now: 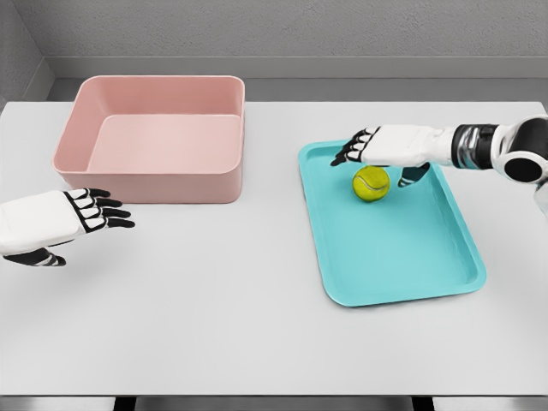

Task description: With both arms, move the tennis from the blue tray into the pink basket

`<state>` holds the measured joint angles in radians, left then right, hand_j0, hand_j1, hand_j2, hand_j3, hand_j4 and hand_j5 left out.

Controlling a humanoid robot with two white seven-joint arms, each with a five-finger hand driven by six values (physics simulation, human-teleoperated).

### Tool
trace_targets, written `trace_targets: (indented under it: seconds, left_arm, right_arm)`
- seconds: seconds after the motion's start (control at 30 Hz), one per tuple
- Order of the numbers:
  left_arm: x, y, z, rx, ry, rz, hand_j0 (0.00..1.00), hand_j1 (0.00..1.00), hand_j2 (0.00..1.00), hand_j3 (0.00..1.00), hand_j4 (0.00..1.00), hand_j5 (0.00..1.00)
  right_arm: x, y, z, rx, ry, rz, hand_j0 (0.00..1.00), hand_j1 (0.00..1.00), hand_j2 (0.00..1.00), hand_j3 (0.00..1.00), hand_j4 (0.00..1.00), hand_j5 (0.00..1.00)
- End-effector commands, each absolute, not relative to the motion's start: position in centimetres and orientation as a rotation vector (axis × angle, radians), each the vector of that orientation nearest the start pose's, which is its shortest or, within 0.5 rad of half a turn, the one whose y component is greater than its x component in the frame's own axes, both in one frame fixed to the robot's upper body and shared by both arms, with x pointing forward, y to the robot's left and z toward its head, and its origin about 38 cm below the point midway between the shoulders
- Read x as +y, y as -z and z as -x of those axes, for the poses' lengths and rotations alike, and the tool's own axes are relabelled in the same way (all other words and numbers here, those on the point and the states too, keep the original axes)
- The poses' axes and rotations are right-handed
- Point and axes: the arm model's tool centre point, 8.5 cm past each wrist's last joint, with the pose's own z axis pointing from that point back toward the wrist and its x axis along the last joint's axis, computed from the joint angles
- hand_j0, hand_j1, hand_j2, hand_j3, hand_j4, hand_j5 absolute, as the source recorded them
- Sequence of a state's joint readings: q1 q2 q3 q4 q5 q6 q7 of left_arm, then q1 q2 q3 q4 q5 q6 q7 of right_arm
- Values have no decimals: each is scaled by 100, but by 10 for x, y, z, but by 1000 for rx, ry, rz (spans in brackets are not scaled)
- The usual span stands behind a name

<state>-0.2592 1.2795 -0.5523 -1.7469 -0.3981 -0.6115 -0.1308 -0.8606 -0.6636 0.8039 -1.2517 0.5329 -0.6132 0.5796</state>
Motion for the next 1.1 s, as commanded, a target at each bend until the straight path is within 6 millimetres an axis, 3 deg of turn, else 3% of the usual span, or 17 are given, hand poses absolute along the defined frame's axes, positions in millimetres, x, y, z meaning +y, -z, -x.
trace_targets:
  seconds: [0.0, 0.23, 0.5, 0.73, 1.07]
  left_arm:
    - [373, -219, -328, -1410, 2139, -437, 100, 100, 100, 100, 100, 100]
    - [371, -216, -327, -1412, 2138, -430, 100, 100, 100, 100, 100, 100]
    - [370, -215, -327, -1419, 2133, -426, 100, 100, 100, 100, 100, 100]
    - [370, -215, -327, -1420, 2130, -422, 100, 100, 100, 100, 100, 100]
    - [369, -215, -327, -1422, 2129, -422, 100, 100, 100, 100, 100, 100]
  right_arm:
    - [-260, -197, -487, -1221, -2251, 415, 100, 100, 100, 100, 100, 100]
    - [-270, -187, -489, -1182, -2227, 402, 100, 100, 100, 100, 100, 100]
    - [-248, -180, -488, -1216, -2247, 363, 99, 99, 99, 99, 99, 99]
    - [-246, -175, -486, -1202, -2255, 350, 99, 99, 99, 99, 99, 99]
    - [-248, -172, -485, -1189, -2261, 351, 78, 78, 78, 78, 78, 78]
